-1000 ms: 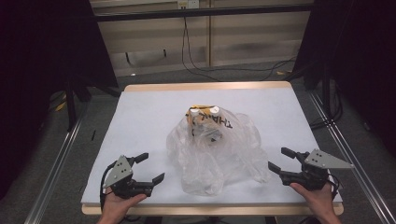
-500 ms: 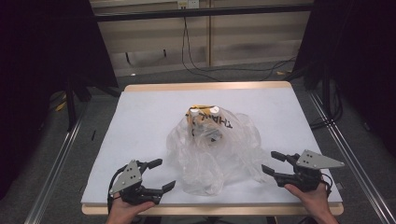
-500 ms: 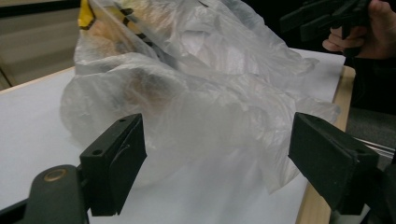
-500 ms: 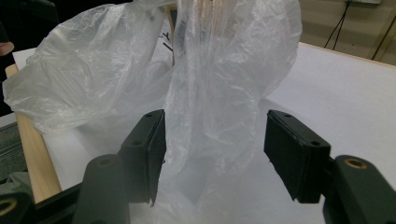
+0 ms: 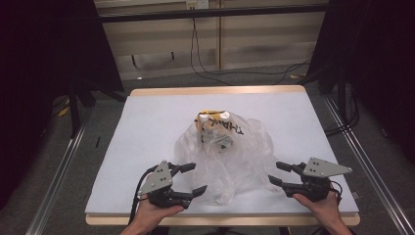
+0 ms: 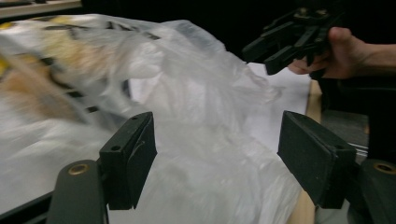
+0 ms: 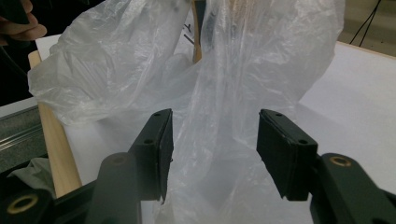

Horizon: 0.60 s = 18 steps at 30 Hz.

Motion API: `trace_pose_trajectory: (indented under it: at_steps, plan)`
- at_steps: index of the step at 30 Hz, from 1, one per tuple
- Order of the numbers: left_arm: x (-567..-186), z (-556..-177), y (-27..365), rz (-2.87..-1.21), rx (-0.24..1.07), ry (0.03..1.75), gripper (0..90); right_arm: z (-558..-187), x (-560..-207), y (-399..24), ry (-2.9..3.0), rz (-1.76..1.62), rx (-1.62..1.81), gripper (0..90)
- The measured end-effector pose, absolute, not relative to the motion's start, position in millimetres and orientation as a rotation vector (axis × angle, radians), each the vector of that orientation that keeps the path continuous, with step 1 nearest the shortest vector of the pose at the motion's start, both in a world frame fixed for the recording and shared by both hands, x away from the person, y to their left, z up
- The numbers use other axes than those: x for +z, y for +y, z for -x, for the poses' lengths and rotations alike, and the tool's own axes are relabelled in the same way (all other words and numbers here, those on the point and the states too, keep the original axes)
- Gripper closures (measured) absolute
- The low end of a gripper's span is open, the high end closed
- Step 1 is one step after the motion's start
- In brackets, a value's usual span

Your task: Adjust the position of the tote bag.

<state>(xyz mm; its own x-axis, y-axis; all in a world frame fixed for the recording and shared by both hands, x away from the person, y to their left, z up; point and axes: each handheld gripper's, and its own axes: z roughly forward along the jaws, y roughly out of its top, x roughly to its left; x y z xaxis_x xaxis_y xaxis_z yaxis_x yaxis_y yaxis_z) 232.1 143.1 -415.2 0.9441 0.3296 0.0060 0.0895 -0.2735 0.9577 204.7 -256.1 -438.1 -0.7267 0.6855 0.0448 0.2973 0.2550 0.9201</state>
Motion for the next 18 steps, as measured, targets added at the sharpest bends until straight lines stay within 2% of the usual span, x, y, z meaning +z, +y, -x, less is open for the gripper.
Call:
trace_pose_trajectory:
  at_steps: [9,18]
  plan:
    - [-425.4,-222.0,109.6,-1.924,0.149,0.172,42.8,-201.0,-442.1,-254.1,2.248,-0.884,1.450,51.9]
    - [-449.9,-224.1,104.6,-2.020,0.110,0.165,48.6,-202.2,-450.7,-249.0,2.367,-0.864,1.383,51.9]
